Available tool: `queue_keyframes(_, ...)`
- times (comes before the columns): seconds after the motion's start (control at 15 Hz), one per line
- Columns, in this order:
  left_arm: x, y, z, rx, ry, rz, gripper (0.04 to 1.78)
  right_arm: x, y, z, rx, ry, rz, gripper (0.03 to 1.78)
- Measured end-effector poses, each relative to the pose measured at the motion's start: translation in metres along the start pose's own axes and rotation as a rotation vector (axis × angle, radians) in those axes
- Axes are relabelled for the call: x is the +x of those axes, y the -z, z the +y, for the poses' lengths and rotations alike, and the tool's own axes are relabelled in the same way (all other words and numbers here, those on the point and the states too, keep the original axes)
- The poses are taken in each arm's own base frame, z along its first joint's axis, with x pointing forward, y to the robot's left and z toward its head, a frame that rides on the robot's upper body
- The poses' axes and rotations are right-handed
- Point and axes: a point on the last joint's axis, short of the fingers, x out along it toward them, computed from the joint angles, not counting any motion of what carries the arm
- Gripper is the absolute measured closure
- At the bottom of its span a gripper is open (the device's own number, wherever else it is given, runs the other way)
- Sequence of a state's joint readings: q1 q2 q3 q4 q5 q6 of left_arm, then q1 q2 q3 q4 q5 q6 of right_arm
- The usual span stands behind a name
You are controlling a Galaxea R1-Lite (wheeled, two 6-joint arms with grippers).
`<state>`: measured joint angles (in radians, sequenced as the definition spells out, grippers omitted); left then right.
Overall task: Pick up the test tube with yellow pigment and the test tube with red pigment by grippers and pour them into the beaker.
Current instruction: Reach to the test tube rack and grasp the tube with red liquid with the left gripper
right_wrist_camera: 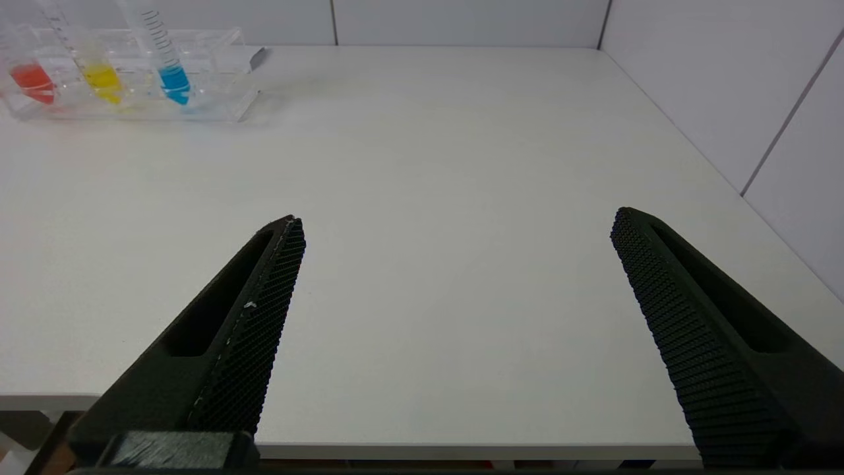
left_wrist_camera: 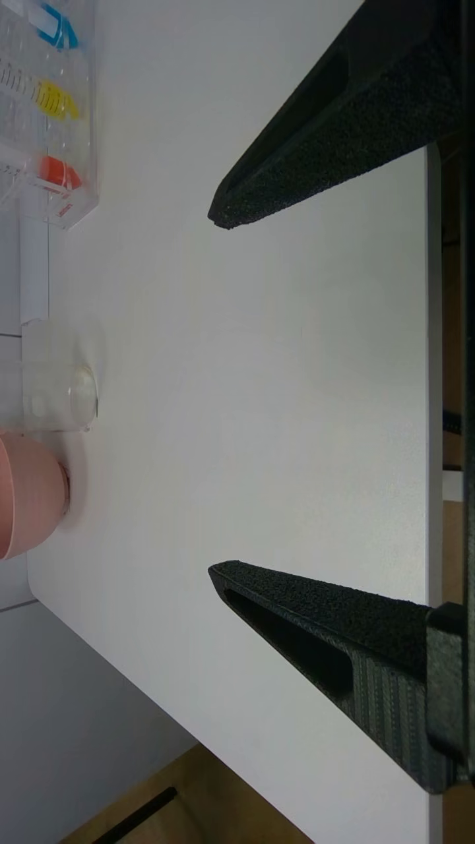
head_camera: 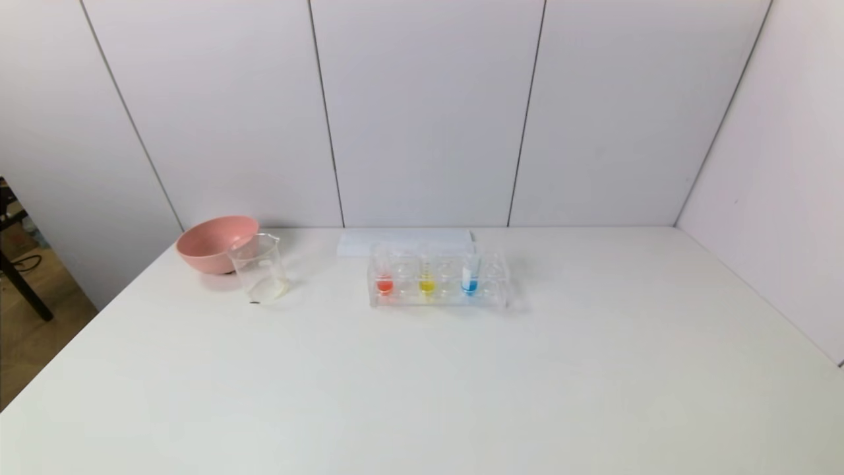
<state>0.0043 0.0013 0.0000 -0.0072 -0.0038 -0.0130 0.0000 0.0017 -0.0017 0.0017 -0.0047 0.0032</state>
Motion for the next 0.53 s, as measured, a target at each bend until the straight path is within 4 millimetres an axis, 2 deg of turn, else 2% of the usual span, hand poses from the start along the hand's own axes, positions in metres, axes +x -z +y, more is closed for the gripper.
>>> queue_keyframes(0.53,0.0000,0.0000,0.0000,0.000,0.000,0.000,0.06,0.0000,0.0001,0.0000,0.000,0.000,0.000,0.11)
